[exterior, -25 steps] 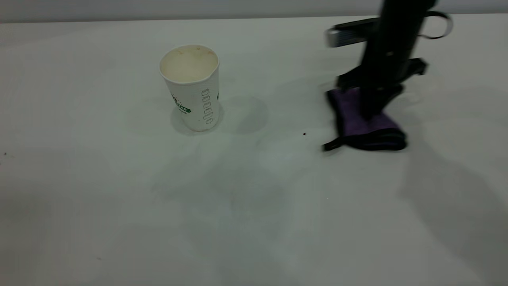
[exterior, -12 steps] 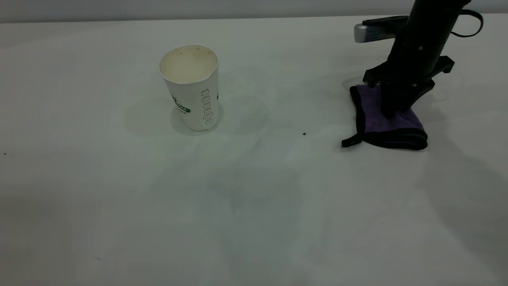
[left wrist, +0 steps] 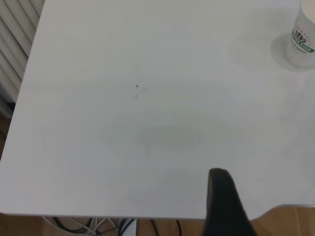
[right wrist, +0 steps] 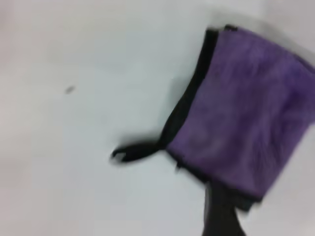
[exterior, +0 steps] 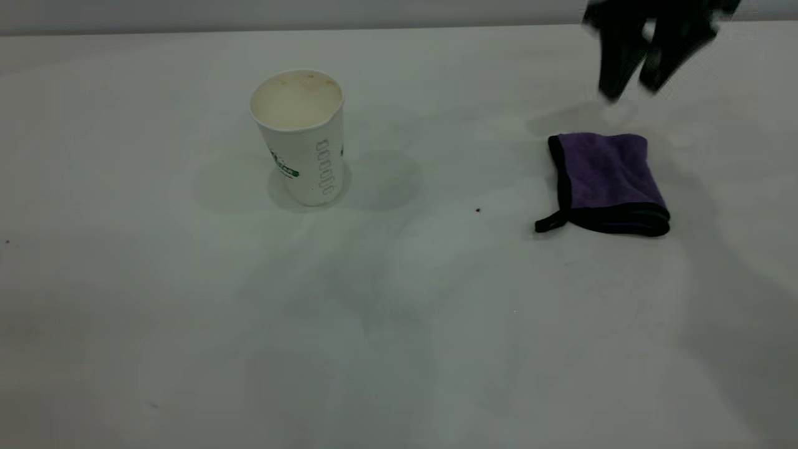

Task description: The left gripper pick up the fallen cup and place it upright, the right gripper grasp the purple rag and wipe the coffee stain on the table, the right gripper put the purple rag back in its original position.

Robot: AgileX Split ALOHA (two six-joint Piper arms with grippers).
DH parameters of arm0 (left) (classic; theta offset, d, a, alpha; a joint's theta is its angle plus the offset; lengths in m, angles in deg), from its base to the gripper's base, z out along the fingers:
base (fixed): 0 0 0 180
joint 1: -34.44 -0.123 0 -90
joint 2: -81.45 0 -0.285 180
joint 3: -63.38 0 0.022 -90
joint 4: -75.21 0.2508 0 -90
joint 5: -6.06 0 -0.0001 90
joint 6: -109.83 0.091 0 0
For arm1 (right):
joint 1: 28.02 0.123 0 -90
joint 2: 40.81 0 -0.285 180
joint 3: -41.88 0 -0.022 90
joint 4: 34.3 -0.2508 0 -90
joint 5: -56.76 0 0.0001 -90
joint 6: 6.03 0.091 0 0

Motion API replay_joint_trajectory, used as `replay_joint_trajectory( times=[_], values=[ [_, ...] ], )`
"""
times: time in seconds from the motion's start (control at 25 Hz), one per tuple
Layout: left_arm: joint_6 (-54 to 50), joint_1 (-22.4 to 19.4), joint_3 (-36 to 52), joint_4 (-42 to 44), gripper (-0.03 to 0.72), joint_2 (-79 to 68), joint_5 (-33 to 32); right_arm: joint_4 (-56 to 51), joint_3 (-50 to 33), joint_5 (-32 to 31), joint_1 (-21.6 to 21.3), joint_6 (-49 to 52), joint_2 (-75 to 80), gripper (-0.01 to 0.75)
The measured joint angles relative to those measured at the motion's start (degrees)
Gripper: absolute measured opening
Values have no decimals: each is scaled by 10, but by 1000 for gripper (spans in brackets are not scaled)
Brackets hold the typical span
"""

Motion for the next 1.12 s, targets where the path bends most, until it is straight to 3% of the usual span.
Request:
replay_joint_trajectory(
  times=[0.2, 0.48, 1.12],
  values=[
    [0, 0, 0, 0, 511, 0, 0, -9, -1, -119, 4, 0, -98, 452],
    [0, 0, 0, 0, 511, 0, 0, -9, -57, -132, 4, 35, -249, 434],
    [0, 0, 0, 0, 511, 0, -1, 61, -555, -141, 4, 113, -700, 431]
  ],
)
